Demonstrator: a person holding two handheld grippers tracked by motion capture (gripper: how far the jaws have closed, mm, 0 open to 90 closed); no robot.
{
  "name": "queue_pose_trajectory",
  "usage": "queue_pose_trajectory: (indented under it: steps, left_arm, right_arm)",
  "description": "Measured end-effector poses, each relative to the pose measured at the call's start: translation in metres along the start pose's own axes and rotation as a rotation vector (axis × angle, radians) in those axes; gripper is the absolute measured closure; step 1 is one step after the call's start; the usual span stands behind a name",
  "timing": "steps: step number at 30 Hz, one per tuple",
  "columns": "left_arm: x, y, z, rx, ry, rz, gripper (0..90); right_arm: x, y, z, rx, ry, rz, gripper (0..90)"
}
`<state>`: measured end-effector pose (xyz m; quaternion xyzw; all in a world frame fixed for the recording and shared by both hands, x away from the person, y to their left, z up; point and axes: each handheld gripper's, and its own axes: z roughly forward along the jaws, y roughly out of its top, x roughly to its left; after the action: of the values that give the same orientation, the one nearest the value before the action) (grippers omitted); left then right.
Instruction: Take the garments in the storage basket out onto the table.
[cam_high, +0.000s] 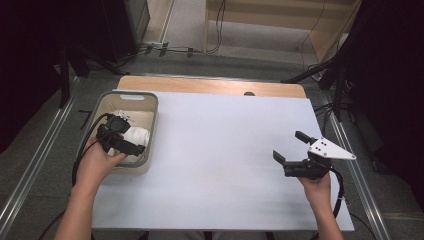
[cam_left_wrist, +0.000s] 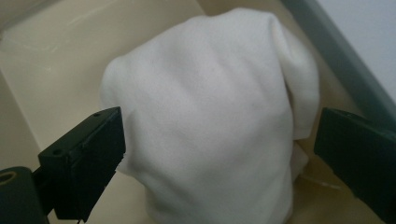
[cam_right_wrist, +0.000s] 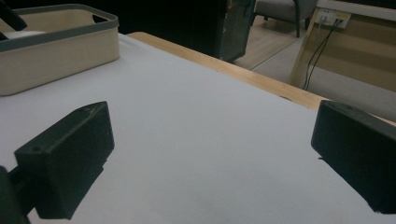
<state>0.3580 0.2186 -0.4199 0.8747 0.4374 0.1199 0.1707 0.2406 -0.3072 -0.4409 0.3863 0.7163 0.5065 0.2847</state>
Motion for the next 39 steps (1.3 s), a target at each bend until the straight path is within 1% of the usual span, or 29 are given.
queue_pose_trajectory:
  steps: [1, 2, 5, 8, 11, 14, 16, 21, 22, 24, 25, 26, 30, 31, 32, 34, 37, 39]
  left_arm:
    - [0.0002, 0.0001, 0.0017, 0.010, 0.002, -0.003, 2.7]
    - [0.0005, 0.0000, 0.0033, 0.021, 0.004, -0.005, 5.2]
    - [0.0020, -0.0002, 0.0072, 0.044, 0.016, -0.006, 7.5]
    - [0.0034, -0.0002, 0.0073, 0.047, 0.017, -0.011, 8.5]
    - [0.0047, -0.0003, 0.0076, 0.047, 0.006, -0.016, 12.9]
    - [0.0052, -0.0004, 0.0084, 0.056, 0.002, -0.014, 14.3]
    - [0.0059, -0.0007, 0.0086, 0.060, -0.009, -0.011, 16.8]
    - [0.0064, -0.0014, 0.0089, 0.067, -0.014, -0.012, 22.3]
    - [0.0059, -0.0014, 0.0091, 0.068, -0.012, -0.010, 24.6]
    - [0.0038, -0.0014, 0.0100, 0.074, -0.014, -0.002, 26.0]
    - [0.0026, -0.0014, 0.0103, 0.075, -0.008, 0.009, 27.2]
    - [0.0018, -0.0013, 0.0103, 0.076, -0.004, 0.011, 28.3]
    - [0.0003, -0.0022, 0.0094, 0.069, 0.003, 0.019, 36.7]
    - [0.0004, -0.0029, 0.0092, 0.067, 0.003, 0.018, 40.7]
    - [0.0004, -0.0037, 0.0091, 0.060, 0.001, 0.017, 40.7]
    - [0.0005, -0.0051, 0.0084, 0.053, 0.001, 0.016, 46.1]
    - [0.0003, -0.0065, 0.0074, 0.040, 0.000, 0.007, 48.7]
    - [0.0004, -0.0076, 0.0067, 0.033, 0.000, 0.010, 50.1]
  right_arm:
    - [0.0000, 0.0000, 0.0000, 0.000, 0.000, 0.000, 0.0]
    - [-0.0001, 0.0000, -0.0001, -0.001, 0.001, -0.002, 0.0]
    - [0.0001, 0.0001, -0.0003, -0.002, 0.001, -0.001, 0.0]
    - [0.0001, 0.0001, -0.0003, -0.001, 0.001, -0.001, 0.0]
    - [0.0002, 0.0000, -0.0001, 0.003, 0.000, -0.003, 0.0]
    - [0.0004, 0.0000, -0.0001, 0.003, 0.000, -0.004, 0.0]
    - [0.0006, 0.0000, -0.0002, 0.004, 0.000, -0.004, 0.0]
    - [0.0005, 0.0003, -0.0005, 0.001, -0.001, -0.003, 0.0]
    - [0.0003, 0.0003, -0.0007, 0.001, -0.002, -0.002, 0.0]
    - [0.0001, 0.0003, -0.0007, 0.000, -0.002, -0.004, 0.0]
    - [-0.0001, 0.0003, -0.0006, -0.002, -0.001, -0.006, 0.0]
    - [-0.0002, 0.0004, -0.0007, -0.002, 0.000, -0.007, 0.0]
    - [0.0001, 0.0003, -0.0007, 0.001, -0.002, -0.008, 0.0]
    - [0.0004, 0.0002, -0.0006, 0.004, -0.002, -0.008, 0.0]
    - [0.0004, 0.0002, -0.0006, 0.004, -0.002, -0.008, 0.0]
    - [0.0007, 0.0000, -0.0001, 0.010, -0.003, -0.009, 0.0]
    - [0.0007, -0.0001, 0.0002, 0.011, -0.003, -0.012, 0.0]
    - [0.0006, -0.0002, 0.0006, 0.009, -0.003, -0.015, 0.0]
